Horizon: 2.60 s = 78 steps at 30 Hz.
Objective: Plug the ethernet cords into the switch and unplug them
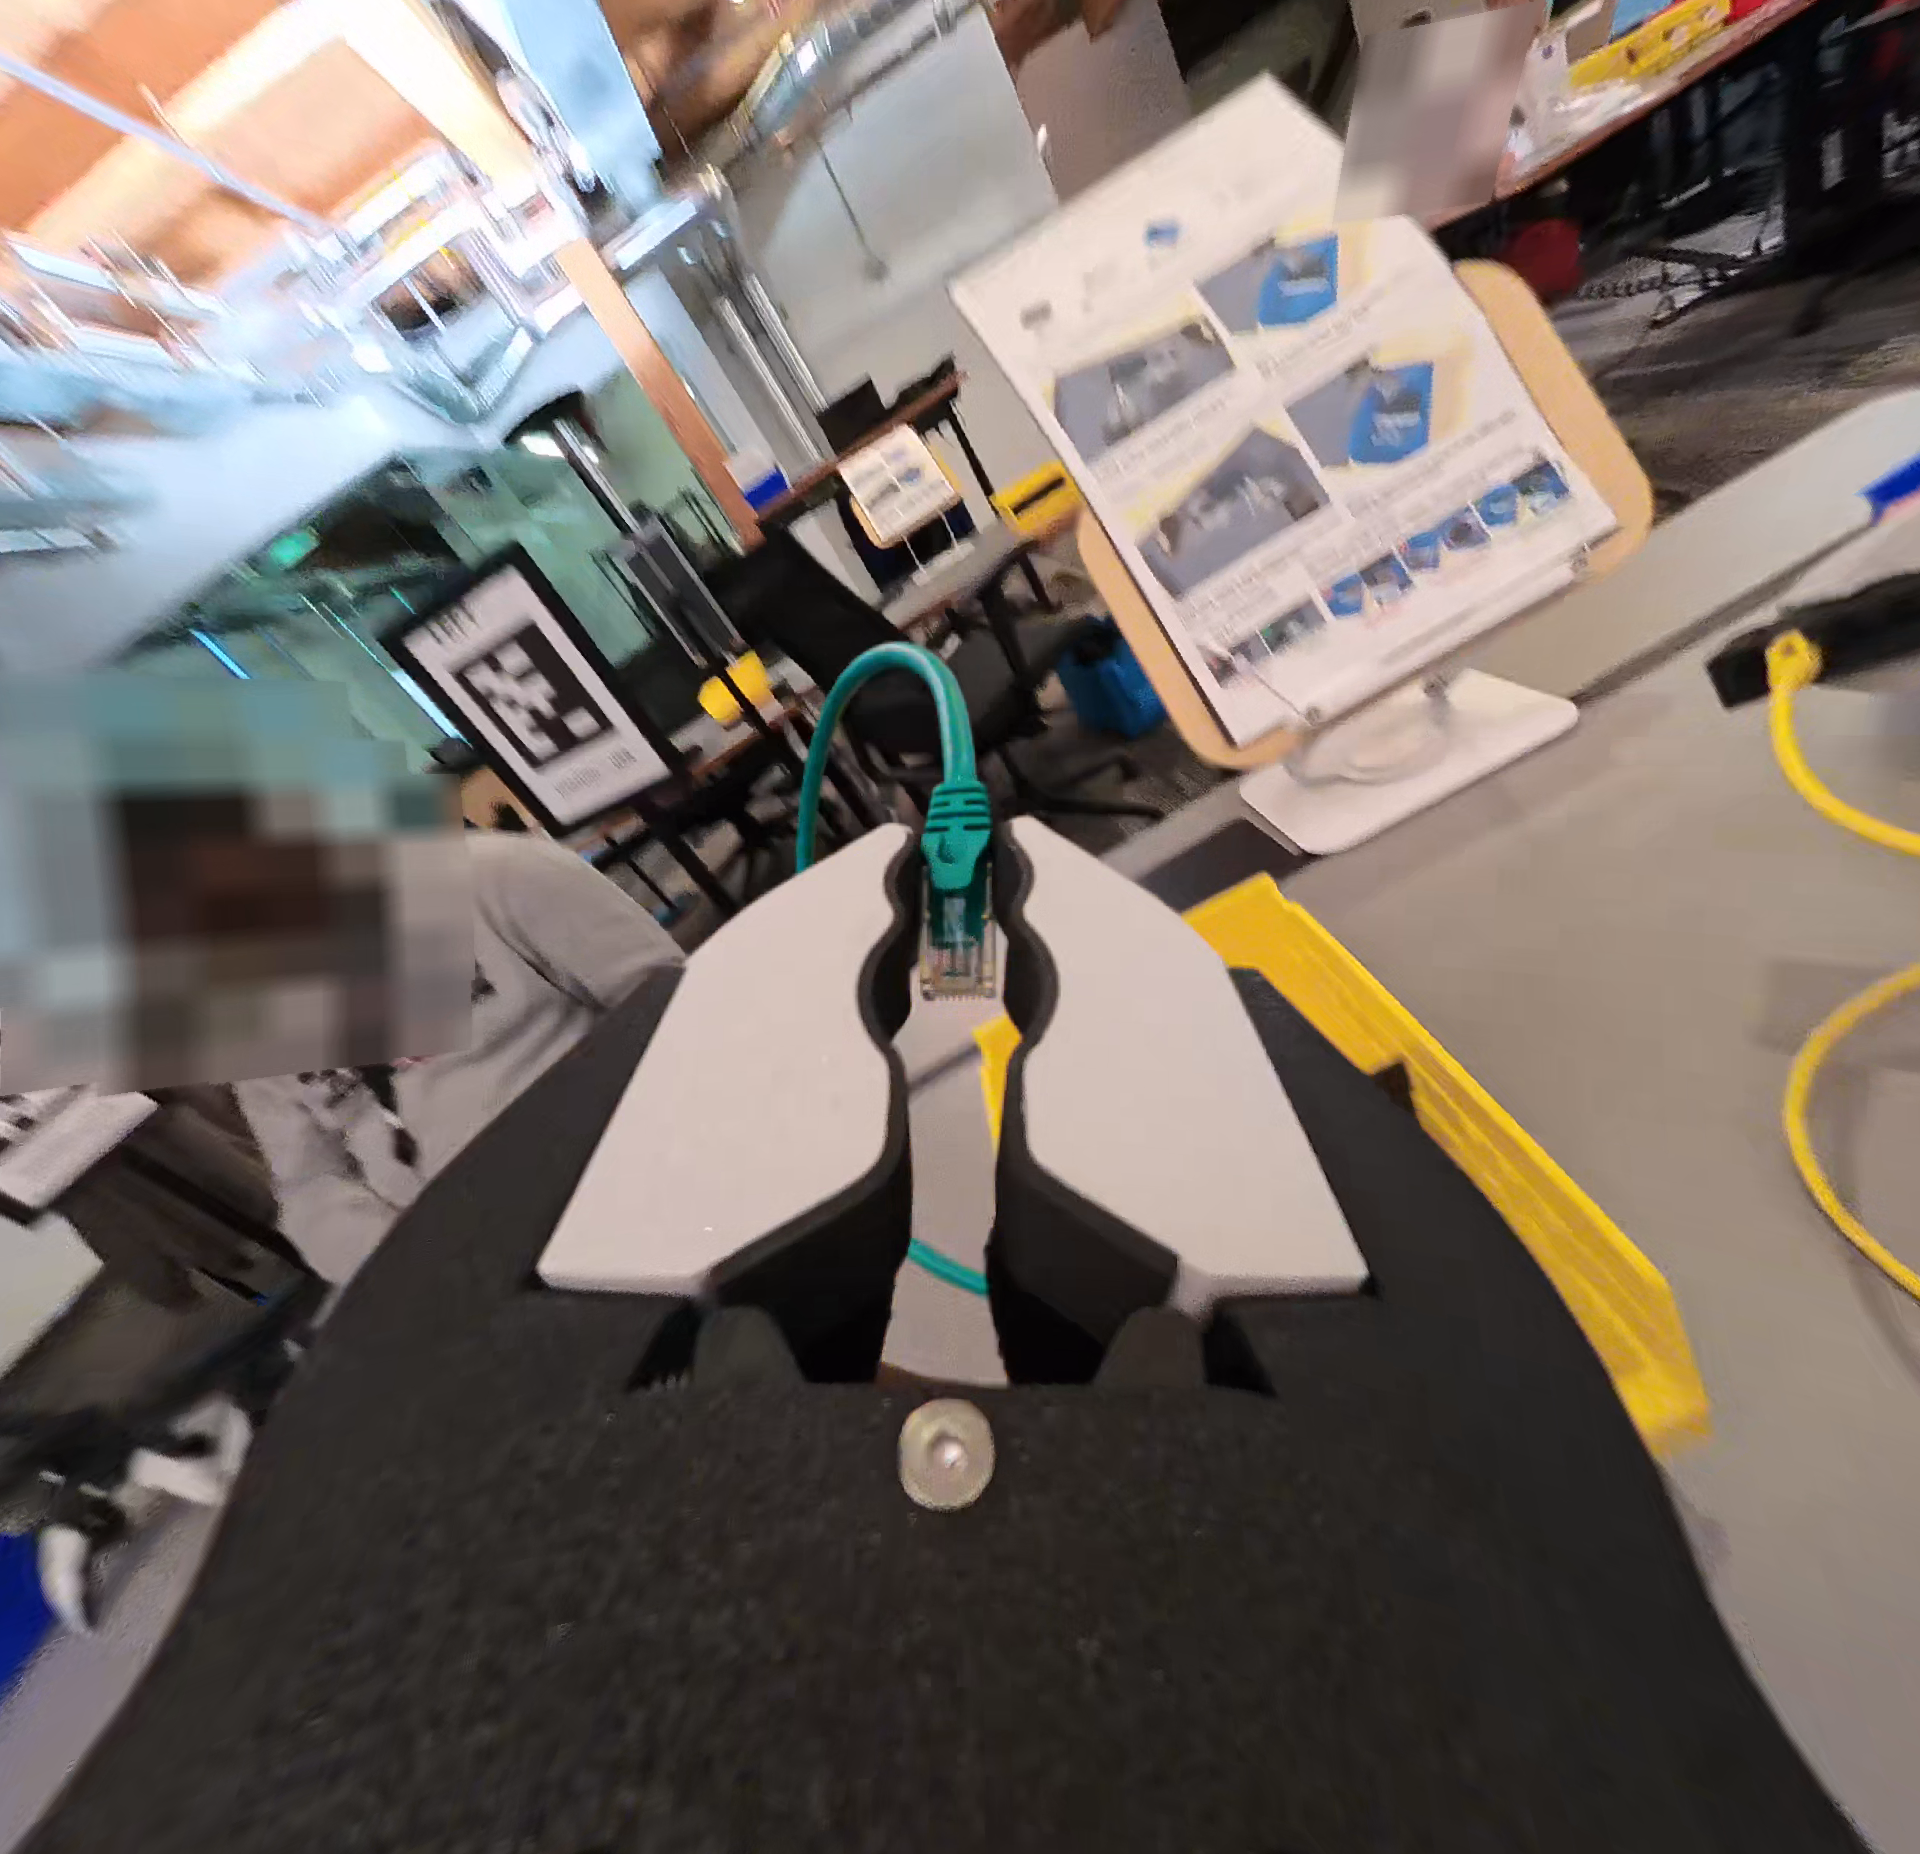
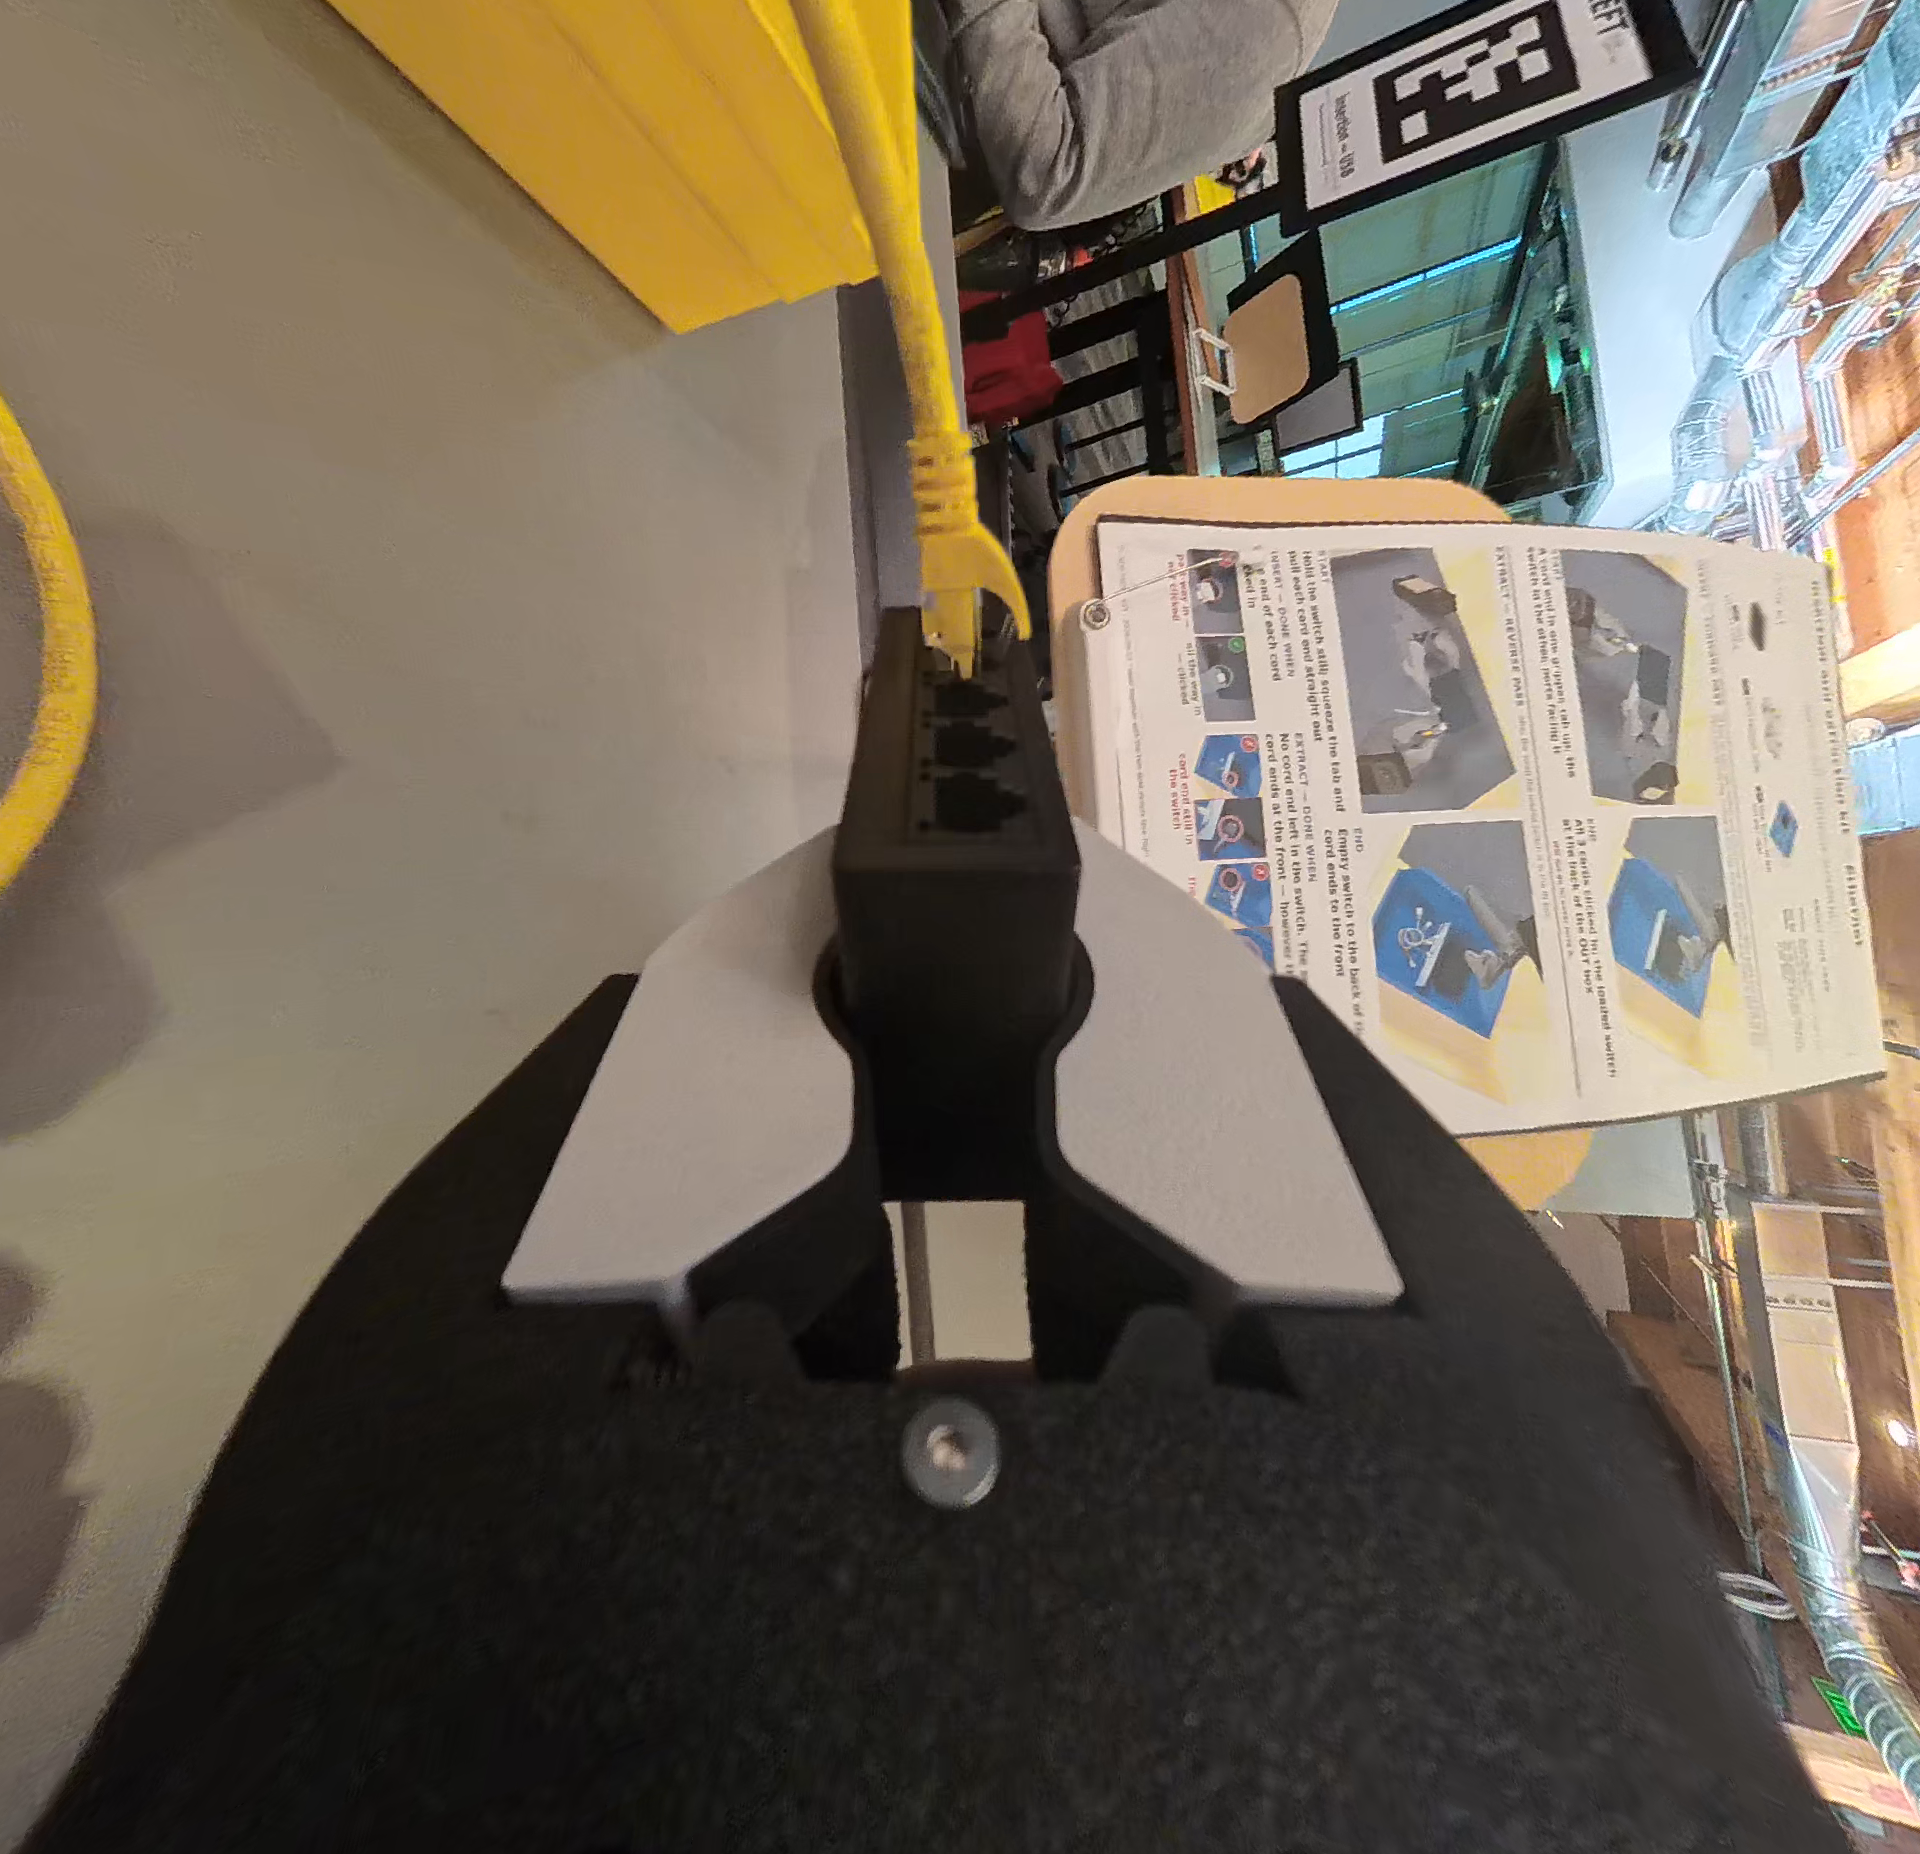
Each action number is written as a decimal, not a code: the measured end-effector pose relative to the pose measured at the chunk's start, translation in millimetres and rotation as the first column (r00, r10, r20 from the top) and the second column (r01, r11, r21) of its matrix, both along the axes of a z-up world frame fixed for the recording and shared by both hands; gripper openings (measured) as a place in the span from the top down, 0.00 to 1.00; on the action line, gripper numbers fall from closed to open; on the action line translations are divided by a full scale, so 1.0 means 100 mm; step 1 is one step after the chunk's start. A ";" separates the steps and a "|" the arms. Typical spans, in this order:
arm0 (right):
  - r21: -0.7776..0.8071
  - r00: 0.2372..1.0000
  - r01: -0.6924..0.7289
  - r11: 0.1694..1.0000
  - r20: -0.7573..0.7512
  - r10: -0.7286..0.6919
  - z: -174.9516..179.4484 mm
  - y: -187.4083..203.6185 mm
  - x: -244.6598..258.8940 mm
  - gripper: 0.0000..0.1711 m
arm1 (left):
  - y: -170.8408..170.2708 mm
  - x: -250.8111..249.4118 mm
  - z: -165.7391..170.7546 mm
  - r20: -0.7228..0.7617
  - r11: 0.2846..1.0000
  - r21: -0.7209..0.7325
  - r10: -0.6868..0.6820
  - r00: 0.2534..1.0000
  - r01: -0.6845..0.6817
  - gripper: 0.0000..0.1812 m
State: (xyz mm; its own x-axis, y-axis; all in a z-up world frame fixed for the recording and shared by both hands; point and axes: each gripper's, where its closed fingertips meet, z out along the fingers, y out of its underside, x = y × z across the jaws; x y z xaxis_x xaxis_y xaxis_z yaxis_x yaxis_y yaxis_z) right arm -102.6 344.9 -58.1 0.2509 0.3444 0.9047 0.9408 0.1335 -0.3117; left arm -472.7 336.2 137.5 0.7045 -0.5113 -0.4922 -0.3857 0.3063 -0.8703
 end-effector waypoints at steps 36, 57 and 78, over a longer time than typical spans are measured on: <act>0.035 0.996 0.088 0.995 -0.006 -0.088 0.21 0.00 0.29 0.82 | -1.64 2.03 -2.62 -0.068 0.800 -0.600 -0.041 0.997 -0.008 0.93; -0.004 0.994 0.102 0.995 -0.033 -0.102 0.13 0.04 0.37 0.82 | -1.71 2.29 -2.97 -0.416 0.432 -0.765 -0.897 0.146 0.478 0.78; -0.029 0.978 0.209 0.978 0.034 -0.208 -0.04 0.16 0.63 0.82 | -1.57 2.48 -3.40 -0.402 0.312 -0.830 -0.909 -0.109 0.462 0.94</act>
State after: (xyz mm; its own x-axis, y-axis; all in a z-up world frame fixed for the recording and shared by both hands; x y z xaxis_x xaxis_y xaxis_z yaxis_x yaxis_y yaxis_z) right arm -39.8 360.7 -62.0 0.2928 0.3169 0.9021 0.9559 -0.0760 -0.2836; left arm -224.7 178.9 -202.6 -0.7462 -0.6639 -0.0486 -0.5827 0.6868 -0.4346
